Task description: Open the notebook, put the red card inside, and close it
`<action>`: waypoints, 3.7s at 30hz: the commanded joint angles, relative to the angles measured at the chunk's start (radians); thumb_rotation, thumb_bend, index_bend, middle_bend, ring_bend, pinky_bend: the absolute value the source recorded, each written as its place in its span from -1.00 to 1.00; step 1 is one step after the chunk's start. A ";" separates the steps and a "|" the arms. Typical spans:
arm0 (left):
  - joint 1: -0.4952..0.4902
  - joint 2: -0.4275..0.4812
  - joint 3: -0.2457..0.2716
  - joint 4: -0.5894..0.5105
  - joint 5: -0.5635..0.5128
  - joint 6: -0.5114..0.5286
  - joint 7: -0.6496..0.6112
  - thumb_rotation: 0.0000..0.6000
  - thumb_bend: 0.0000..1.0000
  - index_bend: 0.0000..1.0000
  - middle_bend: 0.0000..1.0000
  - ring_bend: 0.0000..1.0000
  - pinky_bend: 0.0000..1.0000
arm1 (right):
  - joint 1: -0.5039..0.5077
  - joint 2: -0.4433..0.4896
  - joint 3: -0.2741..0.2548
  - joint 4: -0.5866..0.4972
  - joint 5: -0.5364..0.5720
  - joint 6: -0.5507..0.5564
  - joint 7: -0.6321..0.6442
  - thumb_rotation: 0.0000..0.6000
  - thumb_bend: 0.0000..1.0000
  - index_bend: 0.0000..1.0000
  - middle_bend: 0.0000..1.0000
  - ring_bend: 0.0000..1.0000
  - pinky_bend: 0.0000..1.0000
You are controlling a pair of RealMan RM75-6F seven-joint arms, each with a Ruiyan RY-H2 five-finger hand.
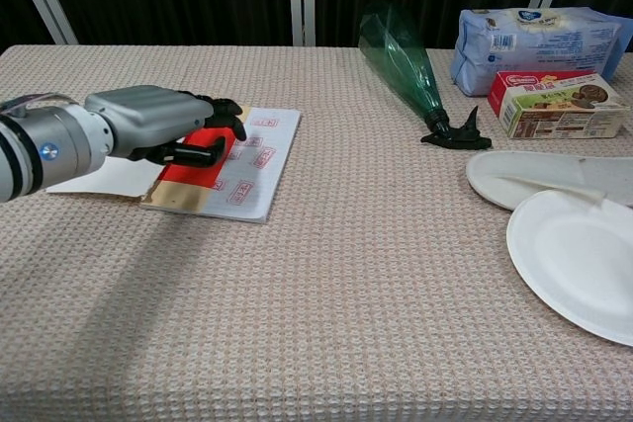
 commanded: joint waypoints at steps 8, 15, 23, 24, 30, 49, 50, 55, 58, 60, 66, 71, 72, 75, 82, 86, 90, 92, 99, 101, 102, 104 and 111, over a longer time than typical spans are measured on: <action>0.107 0.062 0.053 -0.045 0.079 0.079 -0.063 1.00 -0.30 -0.87 -1.00 -1.00 -0.90 | 0.000 0.001 0.001 0.006 -0.005 0.007 0.009 1.00 -0.66 -0.28 -0.46 -0.58 -0.46; 0.163 0.094 0.061 -0.088 0.119 0.111 -0.111 1.00 -0.38 -0.89 -1.00 -1.00 -0.91 | 0.001 0.004 0.002 0.002 -0.010 0.013 0.007 1.00 -0.66 -0.28 -0.46 -0.58 -0.46; 0.177 0.088 0.061 -0.059 0.100 0.086 -0.076 1.00 -0.40 -0.89 -1.00 -1.00 -0.91 | -0.003 0.004 0.001 0.004 -0.012 0.021 0.010 1.00 -0.66 -0.28 -0.47 -0.58 -0.46; 0.178 0.081 0.061 -0.046 0.094 0.082 -0.070 1.00 -0.39 -0.89 -1.00 -1.00 -0.91 | -0.003 0.004 0.001 0.004 -0.012 0.022 0.011 1.00 -0.66 -0.28 -0.47 -0.58 -0.46; 0.188 0.050 0.043 0.008 0.062 0.063 -0.071 1.00 -0.40 -0.89 -1.00 -1.00 -0.90 | -0.008 0.004 0.000 0.009 -0.011 0.028 0.017 1.00 -0.66 -0.28 -0.47 -0.58 -0.46; 0.268 -0.098 -0.034 0.255 0.220 0.153 -0.289 1.00 -0.59 -0.88 -1.00 -1.00 -0.90 | -0.010 0.005 0.002 0.003 -0.010 0.029 0.006 1.00 -0.66 -0.28 -0.47 -0.58 -0.46; 0.272 -0.103 -0.036 0.263 0.237 0.165 -0.302 1.00 -0.59 -0.88 -1.00 -1.00 -0.90 | -0.010 0.006 0.002 0.002 -0.010 0.031 0.005 1.00 -0.66 -0.28 -0.47 -0.58 -0.46; 0.288 -0.094 -0.044 0.234 0.317 0.220 -0.327 1.00 -0.60 -0.88 -1.00 -1.00 -0.90 | -0.013 0.010 0.002 -0.005 -0.013 0.037 0.000 1.00 -0.66 -0.28 -0.48 -0.58 -0.46; 0.294 -0.077 -0.047 0.188 0.364 0.254 -0.316 1.00 -0.60 -0.88 -1.00 -1.00 -0.90 | -0.013 0.011 0.001 -0.009 -0.017 0.038 -0.003 1.00 -0.66 -0.28 -0.47 -0.58 -0.46; 0.297 -0.068 -0.048 0.157 0.394 0.276 -0.305 1.00 -0.60 -0.88 -1.00 -1.00 -0.90 | -0.014 0.013 0.001 -0.011 -0.019 0.041 -0.005 1.00 -0.66 -0.28 -0.47 -0.58 -0.46; 0.301 -0.048 -0.042 0.084 0.453 0.300 -0.240 1.00 -0.60 -0.88 -1.00 -1.00 -0.90 | -0.021 0.015 -0.001 -0.011 -0.020 0.050 -0.005 1.00 -0.66 -0.28 -0.48 -0.58 -0.46; 0.302 -0.044 -0.044 0.060 0.462 0.294 -0.186 1.00 -0.61 -0.88 -1.00 -1.00 -0.90 | -0.026 0.014 -0.003 -0.007 -0.022 0.057 -0.001 1.00 -0.66 -0.28 -0.48 -0.58 -0.46; 0.303 -0.044 -0.047 0.055 0.465 0.295 -0.184 1.00 -0.60 -0.88 -1.00 -1.00 -0.90 | -0.027 0.014 -0.004 -0.006 -0.022 0.059 0.000 1.00 -0.66 -0.28 -0.48 -0.58 -0.46; 0.301 -0.043 -0.056 0.040 0.477 0.295 -0.183 1.00 -0.61 -0.88 -1.00 -1.00 -0.90 | -0.028 0.013 -0.004 -0.004 -0.023 0.060 0.002 1.00 -0.66 -0.28 -0.48 -0.58 -0.46; 0.258 -0.073 -0.090 0.028 0.453 0.223 -0.137 1.00 -0.61 -0.88 -1.00 -1.00 -0.90 | -0.027 0.012 -0.005 -0.005 -0.029 0.059 0.003 1.00 -0.66 -0.28 -0.48 -0.58 -0.46; 0.265 -0.025 -0.109 -0.039 0.400 0.204 -0.122 1.00 -0.64 -0.87 -1.00 -1.00 -0.90 | -0.026 0.026 -0.004 -0.009 -0.020 0.050 0.002 1.00 -0.66 -0.28 -0.47 -0.58 -0.46; 0.309 0.106 -0.115 -0.146 0.327 0.198 -0.147 1.00 -0.64 -0.85 -1.00 -1.00 -0.89 | -0.015 0.049 0.003 -0.025 -0.012 0.031 -0.014 1.00 -0.66 -0.28 -0.48 -0.58 -0.46; 0.340 0.167 -0.109 -0.183 0.311 0.217 -0.165 1.00 -0.63 -0.84 -1.00 -1.00 -0.89 | -0.008 0.055 0.006 -0.029 -0.009 0.022 -0.013 1.00 -0.66 -0.28 -0.48 -0.58 -0.46; 0.509 0.385 -0.030 -0.285 0.353 0.347 -0.302 1.00 -0.59 -0.83 -1.00 -1.00 -0.90 | 0.017 0.063 0.009 -0.018 -0.024 -0.003 -0.026 1.00 -0.66 -0.48 -0.52 -0.61 -0.50; 0.560 0.429 0.008 -0.292 0.394 0.389 -0.337 1.00 -0.58 -0.83 -1.00 -1.00 -0.90 | 0.020 0.063 0.012 -0.013 -0.031 0.005 -0.021 1.00 -0.66 -0.56 -0.54 -0.66 -0.51; 0.581 0.447 0.026 -0.291 0.415 0.405 -0.351 1.00 -0.58 -0.83 -1.00 -1.00 -0.90 | 0.020 0.064 0.013 -0.011 -0.034 0.011 -0.013 1.00 -0.66 -0.58 -0.56 -0.67 -0.52; 0.632 0.478 0.063 -0.287 0.456 0.452 -0.378 1.00 -0.59 -0.83 -1.00 -1.00 -0.90 | 0.019 0.065 0.017 -0.002 -0.039 0.028 0.001 1.00 -0.65 -0.59 -0.58 -0.69 -0.52; 0.784 0.503 0.154 -0.230 0.591 0.608 -0.447 1.00 -0.59 -0.83 -1.00 -1.00 -0.90 | 0.024 0.079 0.001 -0.002 -0.040 0.008 0.044 1.00 -0.64 -0.59 -0.59 -0.69 -0.52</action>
